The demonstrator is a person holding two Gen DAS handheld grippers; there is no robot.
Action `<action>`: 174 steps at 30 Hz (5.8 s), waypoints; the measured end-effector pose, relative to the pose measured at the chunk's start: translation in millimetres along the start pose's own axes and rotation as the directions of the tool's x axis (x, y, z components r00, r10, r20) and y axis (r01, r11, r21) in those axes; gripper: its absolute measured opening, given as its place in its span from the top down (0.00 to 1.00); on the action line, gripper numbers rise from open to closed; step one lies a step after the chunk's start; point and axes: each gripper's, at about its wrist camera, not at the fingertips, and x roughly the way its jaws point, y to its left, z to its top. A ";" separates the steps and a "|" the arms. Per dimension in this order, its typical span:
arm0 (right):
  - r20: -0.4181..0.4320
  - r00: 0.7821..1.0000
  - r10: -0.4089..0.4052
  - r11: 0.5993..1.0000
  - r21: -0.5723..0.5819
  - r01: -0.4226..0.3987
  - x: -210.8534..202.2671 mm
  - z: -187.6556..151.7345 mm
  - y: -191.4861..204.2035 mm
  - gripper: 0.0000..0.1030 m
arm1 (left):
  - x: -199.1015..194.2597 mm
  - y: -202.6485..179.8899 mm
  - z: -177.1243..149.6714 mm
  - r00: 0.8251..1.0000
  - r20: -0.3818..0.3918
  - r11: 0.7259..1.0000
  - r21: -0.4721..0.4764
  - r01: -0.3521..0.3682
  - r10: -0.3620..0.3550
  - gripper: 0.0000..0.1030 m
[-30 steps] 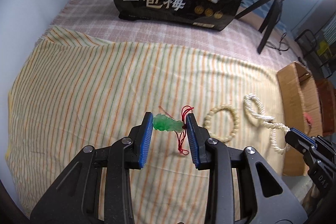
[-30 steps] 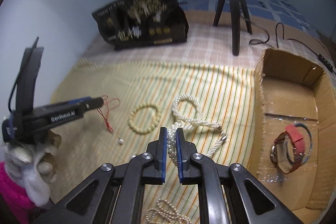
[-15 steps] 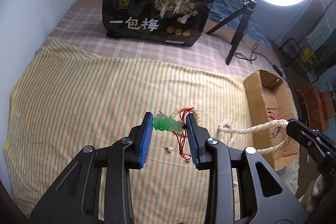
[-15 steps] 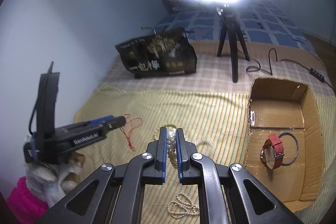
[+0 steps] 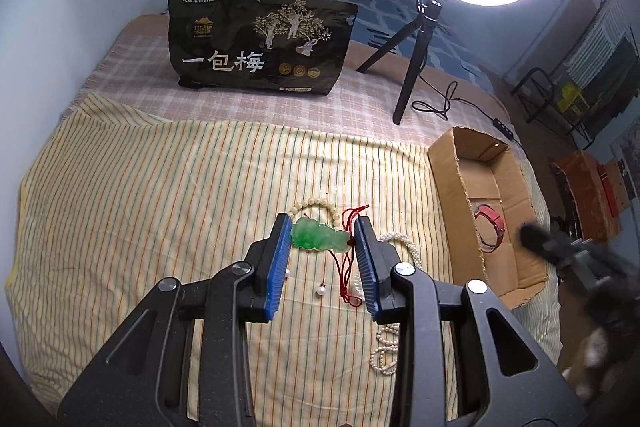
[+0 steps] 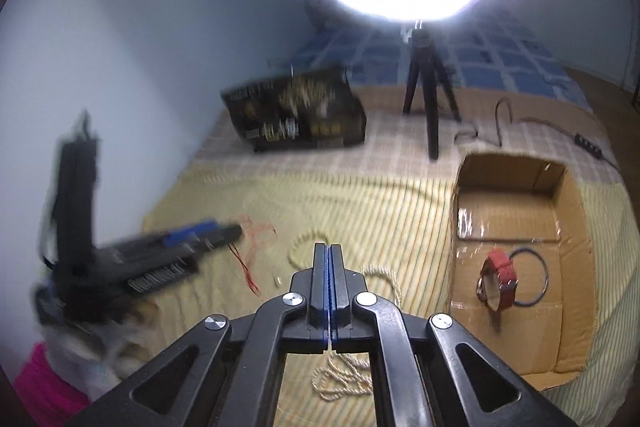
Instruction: Organize jewelry
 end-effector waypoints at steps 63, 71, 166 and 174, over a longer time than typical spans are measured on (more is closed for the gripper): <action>0.215 0.973 0.088 0.988 0.105 -0.113 -84.9 27.8 -21.1 0.94 | -30.1 -32.1 0.9 0.995 0.064 0.997 0.035 0.071 -0.073 0.69; 0.283 0.959 0.016 0.988 0.142 -0.058 -125.8 26.9 -52.3 0.94 | -27.5 -69.5 -4.5 0.990 0.052 0.989 0.078 0.124 -0.128 0.69; -0.197 0.974 -0.112 0.988 -0.128 0.088 16.8 -137.8 4.7 0.20 | 60.8 32.9 -38.4 0.984 -0.175 0.999 0.036 0.013 -0.006 0.75; -0.236 0.965 -0.110 0.985 -0.156 0.074 45.8 -133.1 4.7 0.20 | 88.1 30.0 -40.1 0.976 -0.213 0.998 0.058 -0.029 0.040 0.75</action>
